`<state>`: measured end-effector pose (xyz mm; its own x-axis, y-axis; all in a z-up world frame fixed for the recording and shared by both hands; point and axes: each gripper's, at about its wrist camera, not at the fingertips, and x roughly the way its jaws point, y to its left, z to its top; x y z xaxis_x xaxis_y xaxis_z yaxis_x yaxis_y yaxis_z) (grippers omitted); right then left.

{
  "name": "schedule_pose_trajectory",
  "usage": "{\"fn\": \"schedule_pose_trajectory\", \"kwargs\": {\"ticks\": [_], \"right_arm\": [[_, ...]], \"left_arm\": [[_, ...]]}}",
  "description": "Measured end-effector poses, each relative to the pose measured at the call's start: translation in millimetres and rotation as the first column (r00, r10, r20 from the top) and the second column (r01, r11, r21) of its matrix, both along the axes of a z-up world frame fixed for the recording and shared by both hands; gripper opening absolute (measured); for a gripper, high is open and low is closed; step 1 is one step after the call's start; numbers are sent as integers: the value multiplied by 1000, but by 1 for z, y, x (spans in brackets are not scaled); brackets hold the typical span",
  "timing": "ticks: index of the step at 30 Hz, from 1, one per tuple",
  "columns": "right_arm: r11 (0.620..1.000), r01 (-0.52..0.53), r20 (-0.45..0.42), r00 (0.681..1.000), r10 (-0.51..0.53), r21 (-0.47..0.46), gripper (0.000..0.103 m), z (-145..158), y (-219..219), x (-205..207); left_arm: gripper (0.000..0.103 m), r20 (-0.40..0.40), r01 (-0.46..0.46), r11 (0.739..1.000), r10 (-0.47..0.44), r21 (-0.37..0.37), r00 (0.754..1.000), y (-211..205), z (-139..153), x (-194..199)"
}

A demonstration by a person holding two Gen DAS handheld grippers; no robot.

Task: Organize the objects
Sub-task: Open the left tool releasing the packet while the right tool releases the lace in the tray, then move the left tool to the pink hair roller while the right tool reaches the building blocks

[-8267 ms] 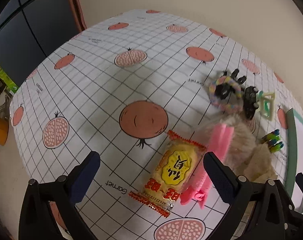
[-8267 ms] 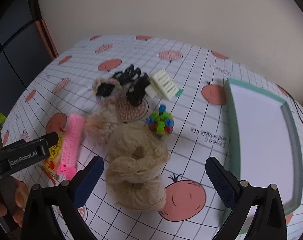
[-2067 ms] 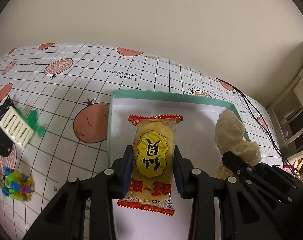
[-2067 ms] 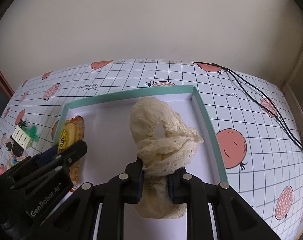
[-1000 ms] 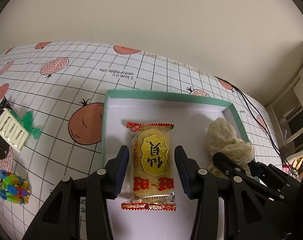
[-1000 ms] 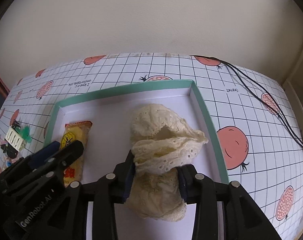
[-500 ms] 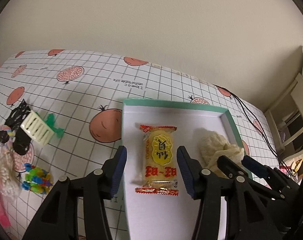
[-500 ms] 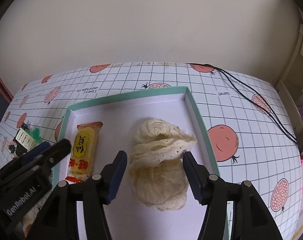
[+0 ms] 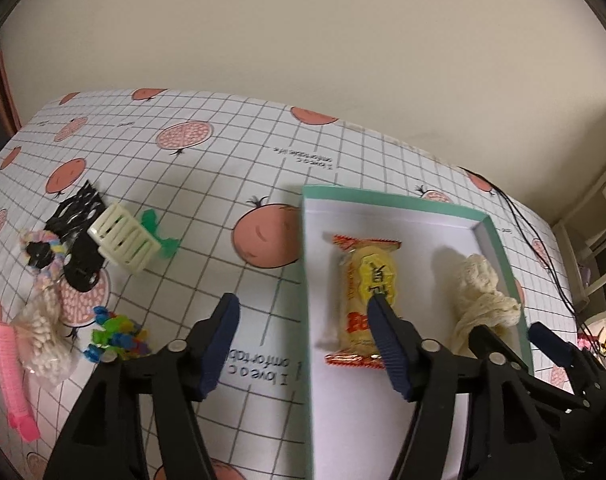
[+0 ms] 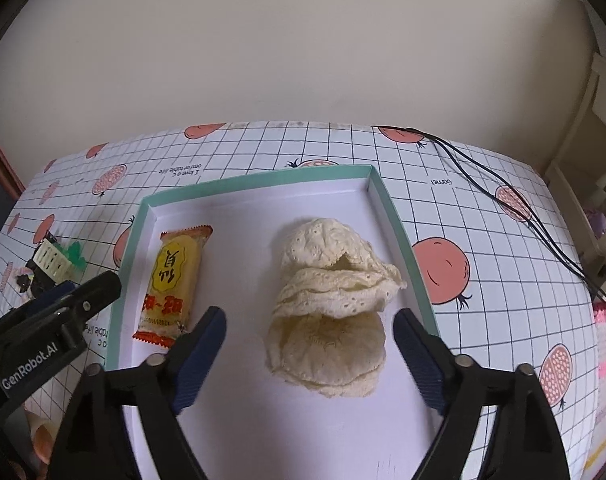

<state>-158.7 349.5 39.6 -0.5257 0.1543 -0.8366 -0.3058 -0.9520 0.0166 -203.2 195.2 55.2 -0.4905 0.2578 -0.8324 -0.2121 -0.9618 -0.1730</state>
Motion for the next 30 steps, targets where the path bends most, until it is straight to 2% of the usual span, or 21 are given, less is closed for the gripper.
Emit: {"fn": "schedule_pose_trajectory", "kwargs": {"ticks": [5,9,11,21,30], "right_arm": [[1000,9,-5,1000,-9,-2,102,2,-3,5],[1000,12,-9,1000,-12,-6,103,2,-8,9],[1000,13,-13,1000,-13,-3,103,2,-10,12],[1000,18,-22,1000,-18,-7,103,6,-22,22],[1000,-23,-51,998,23,6,103,19,-47,34]], "left_arm": [[90,-18,-12,1000,12,-6,1000,-10,0,6],[96,-30,-26,1000,26,-13,999,-17,2,8],[103,-38,-40,999,39,-23,998,-21,2,8],[103,-49,-88,996,87,-20,995,-47,11,17],[103,-37,-100,995,101,17,994,-67,20,31]]}}
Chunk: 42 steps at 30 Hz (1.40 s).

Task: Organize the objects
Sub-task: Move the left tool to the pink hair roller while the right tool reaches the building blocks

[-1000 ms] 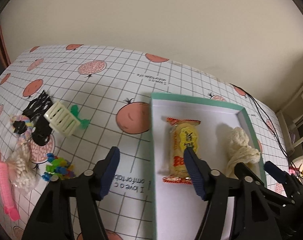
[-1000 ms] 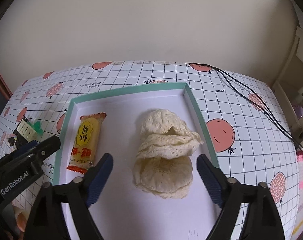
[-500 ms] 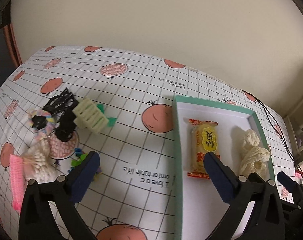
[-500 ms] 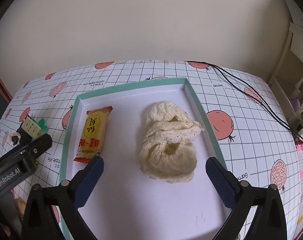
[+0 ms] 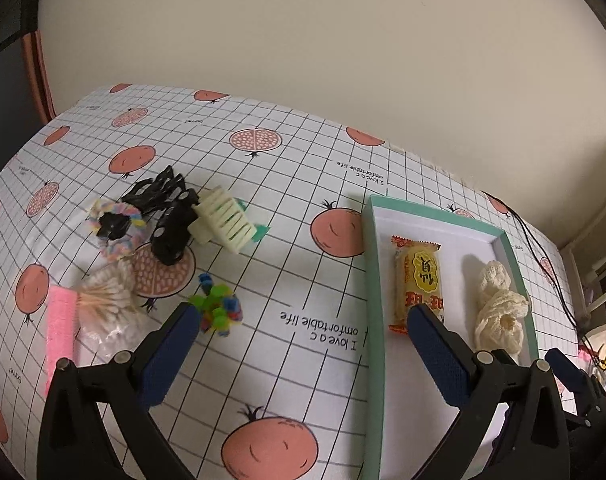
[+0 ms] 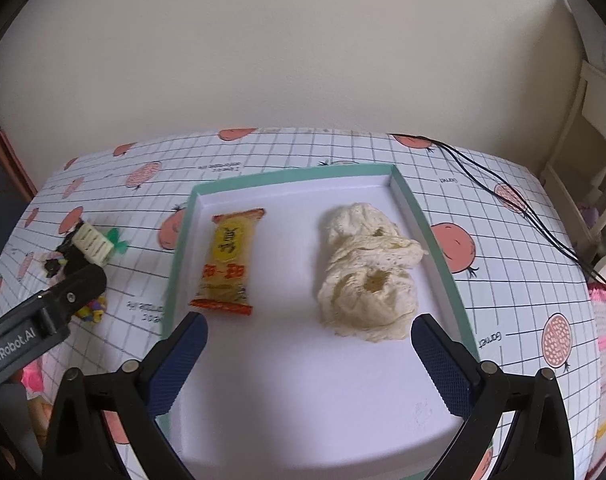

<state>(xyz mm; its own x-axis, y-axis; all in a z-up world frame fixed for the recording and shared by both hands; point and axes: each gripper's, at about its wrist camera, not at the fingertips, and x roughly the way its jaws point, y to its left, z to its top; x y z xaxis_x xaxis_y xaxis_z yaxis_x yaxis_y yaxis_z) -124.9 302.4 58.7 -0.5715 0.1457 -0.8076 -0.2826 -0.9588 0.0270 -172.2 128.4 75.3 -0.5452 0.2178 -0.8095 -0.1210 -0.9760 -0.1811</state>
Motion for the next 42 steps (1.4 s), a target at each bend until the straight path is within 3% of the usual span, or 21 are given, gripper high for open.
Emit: {"fn": "schedule_pose_trajectory", "kwargs": {"ticks": [13,23,33,42], "right_arm": [[998,-9,-27,1000,8,-59,103,9,-25,4],[989,-52,-54,998,45,-137,103,20,-61,-12],[968,-152,-31,988,148,-199,101,8,-123,-43],[957,-225,2,973,229,-183,96,-9,-171,-65]], "left_arm": [[103,-3,-86,996,86,39,996,-62,16,4],[103,4,-153,988,153,-11,988,-110,19,-7],[103,82,-255,967,254,-1,964,-167,6,-15],[103,115,-319,947,319,-20,941,-209,-3,-20]]}}
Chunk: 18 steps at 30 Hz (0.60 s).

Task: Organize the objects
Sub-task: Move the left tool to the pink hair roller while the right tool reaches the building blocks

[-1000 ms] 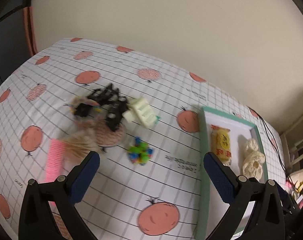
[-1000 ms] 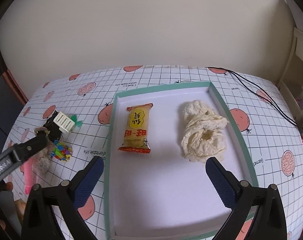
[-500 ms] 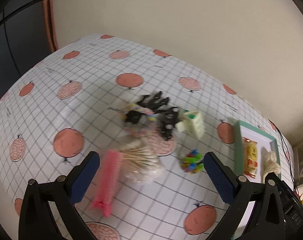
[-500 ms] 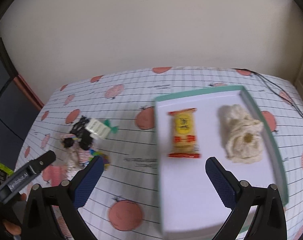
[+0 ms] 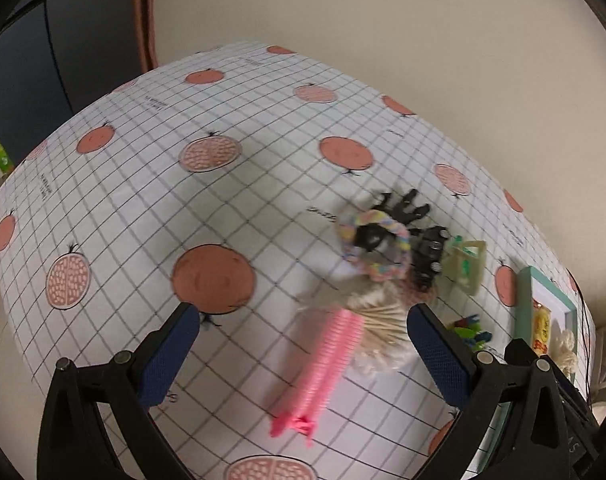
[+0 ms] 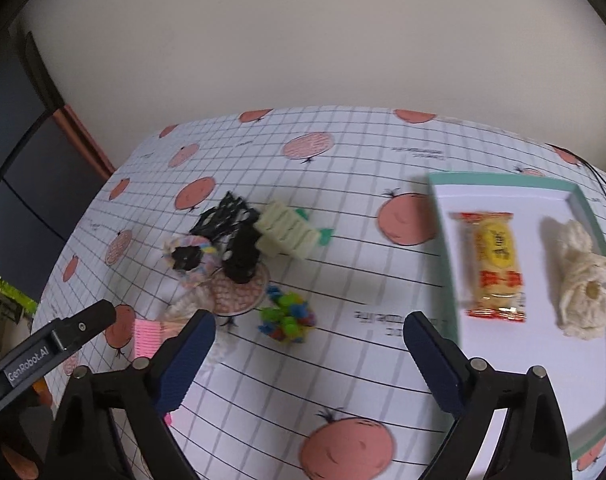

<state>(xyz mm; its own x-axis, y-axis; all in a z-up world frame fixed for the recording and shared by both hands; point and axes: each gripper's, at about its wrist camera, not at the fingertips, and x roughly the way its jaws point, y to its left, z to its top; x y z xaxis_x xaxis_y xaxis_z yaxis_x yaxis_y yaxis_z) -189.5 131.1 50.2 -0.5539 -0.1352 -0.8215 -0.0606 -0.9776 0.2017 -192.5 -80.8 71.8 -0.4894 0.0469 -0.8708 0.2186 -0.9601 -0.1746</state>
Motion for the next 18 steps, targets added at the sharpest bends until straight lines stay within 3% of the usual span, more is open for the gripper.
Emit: {"fn": "schedule_pose_trajectory", "kwargs": {"ticks": [7,9,18], "right_arm": [[999,-42,20,999,42,13,90,-9,-23,-7],[998,-51,22,998,50,23,85,-13,-25,-9],[998,-44,61,997,42,33,70,-27,-20,-16]], "left_arm": [[103,54,-41,999,40,17,998,-11,-12,-1],[103,73,-49,998,46,30,996,-10,-17,-1],[102,110,6,1000,-8,25,994,10,-29,-3]]}}
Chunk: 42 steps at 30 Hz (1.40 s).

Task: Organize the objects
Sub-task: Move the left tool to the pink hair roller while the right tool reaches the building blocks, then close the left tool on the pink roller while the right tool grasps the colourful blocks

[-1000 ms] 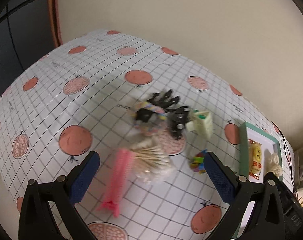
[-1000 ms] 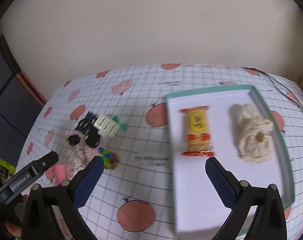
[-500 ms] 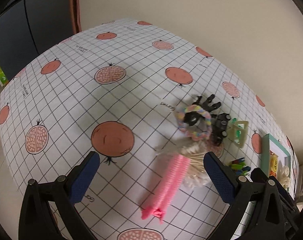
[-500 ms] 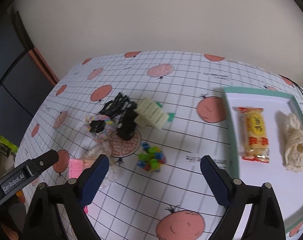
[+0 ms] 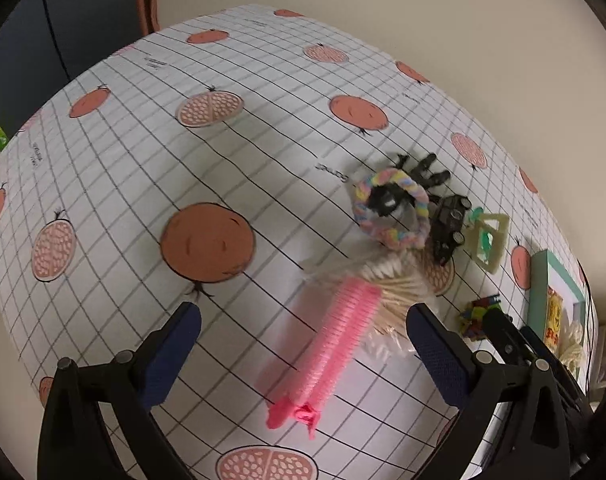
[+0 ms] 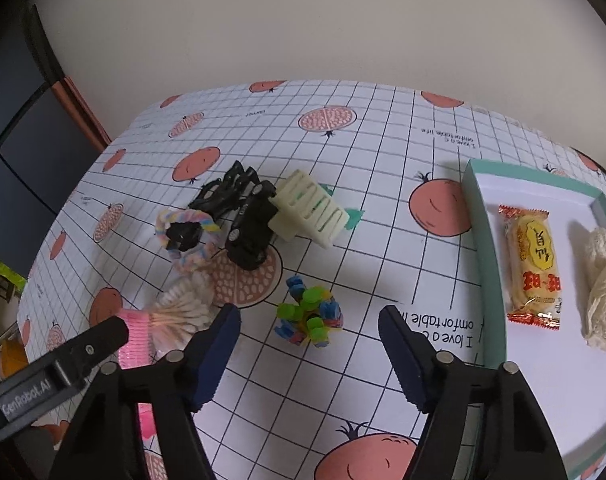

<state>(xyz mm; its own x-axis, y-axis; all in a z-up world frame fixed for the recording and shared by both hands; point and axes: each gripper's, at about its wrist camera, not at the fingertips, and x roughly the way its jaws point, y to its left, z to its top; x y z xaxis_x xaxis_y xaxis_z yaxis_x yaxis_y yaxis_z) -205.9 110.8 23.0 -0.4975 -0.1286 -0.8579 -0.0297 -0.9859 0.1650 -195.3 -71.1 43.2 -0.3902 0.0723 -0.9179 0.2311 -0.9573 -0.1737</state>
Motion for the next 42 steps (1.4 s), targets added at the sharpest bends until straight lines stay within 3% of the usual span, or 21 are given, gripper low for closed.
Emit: {"fn": "schedule_pose_trajectory", "kwargs": {"ticks": [8,13,17,27,37,42], "right_arm": [[1000,-3,24,1000,4,-22,53,-11,-1,-4],[999,-4,40,999,5,-34,48,-18,1,-5],[999,-8,51,999,10,-44,48,-23,3,-7],[999,-10,56,998,13,-42,48,-28,3,-10],[999,-16,47,999,18,-41,43,-29,3,-10],[999,-15,46,999,17,-46,43,-30,4,-10]], "left_arm": [[88,41,46,999,-45,-23,998,15,-12,-3],[78,59,66,997,-64,-41,996,20,-19,-5],[65,73,83,995,-79,-54,994,24,-24,-6],[59,84,98,993,-92,-65,992,27,-26,-9],[33,91,108,993,-104,-46,990,21,-28,-7],[29,93,100,994,-95,-52,991,17,-26,-2]]}}
